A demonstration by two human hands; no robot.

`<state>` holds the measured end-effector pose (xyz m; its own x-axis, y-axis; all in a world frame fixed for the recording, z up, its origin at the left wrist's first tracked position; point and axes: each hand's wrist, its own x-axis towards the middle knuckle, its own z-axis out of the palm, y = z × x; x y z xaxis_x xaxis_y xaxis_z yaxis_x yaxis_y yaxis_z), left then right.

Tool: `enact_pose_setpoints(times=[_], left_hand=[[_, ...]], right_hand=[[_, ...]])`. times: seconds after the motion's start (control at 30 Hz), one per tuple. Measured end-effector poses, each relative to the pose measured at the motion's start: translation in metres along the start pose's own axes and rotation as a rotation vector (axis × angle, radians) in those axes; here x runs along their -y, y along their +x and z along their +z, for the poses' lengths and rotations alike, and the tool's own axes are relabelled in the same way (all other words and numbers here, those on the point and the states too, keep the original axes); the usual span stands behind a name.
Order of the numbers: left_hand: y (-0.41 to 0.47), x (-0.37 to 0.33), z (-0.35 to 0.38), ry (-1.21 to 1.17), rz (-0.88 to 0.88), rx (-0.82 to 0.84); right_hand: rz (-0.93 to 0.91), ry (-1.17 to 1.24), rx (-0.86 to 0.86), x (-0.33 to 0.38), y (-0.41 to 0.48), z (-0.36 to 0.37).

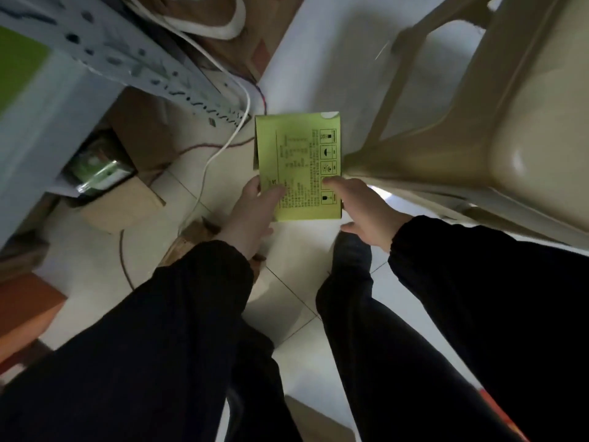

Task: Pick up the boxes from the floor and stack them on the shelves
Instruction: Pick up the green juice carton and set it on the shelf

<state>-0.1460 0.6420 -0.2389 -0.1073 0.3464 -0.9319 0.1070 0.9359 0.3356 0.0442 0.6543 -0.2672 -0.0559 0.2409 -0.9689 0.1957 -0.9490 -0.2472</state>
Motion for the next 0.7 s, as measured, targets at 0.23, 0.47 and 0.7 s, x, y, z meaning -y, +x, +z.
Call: enact_pose_setpoints(times=[0.23,0.47,0.7], left_hand=[[-0.187,-0.050,-0.020,-0.067,0.111,-0.062],[-0.439,-0.091,-0.057,0.197,0.530,-0.110],[-0.603,-0.040,-0.067,0.129,0.927,-0.342]], right_hand=[[-0.040,0.178,0.098,0.016,-0.165,-0.019],[0.071,0.473,0.437,0.029,-0.376,-0.026],[-0.243,0.488,0.715,0.024,-0.543,-0.042]])
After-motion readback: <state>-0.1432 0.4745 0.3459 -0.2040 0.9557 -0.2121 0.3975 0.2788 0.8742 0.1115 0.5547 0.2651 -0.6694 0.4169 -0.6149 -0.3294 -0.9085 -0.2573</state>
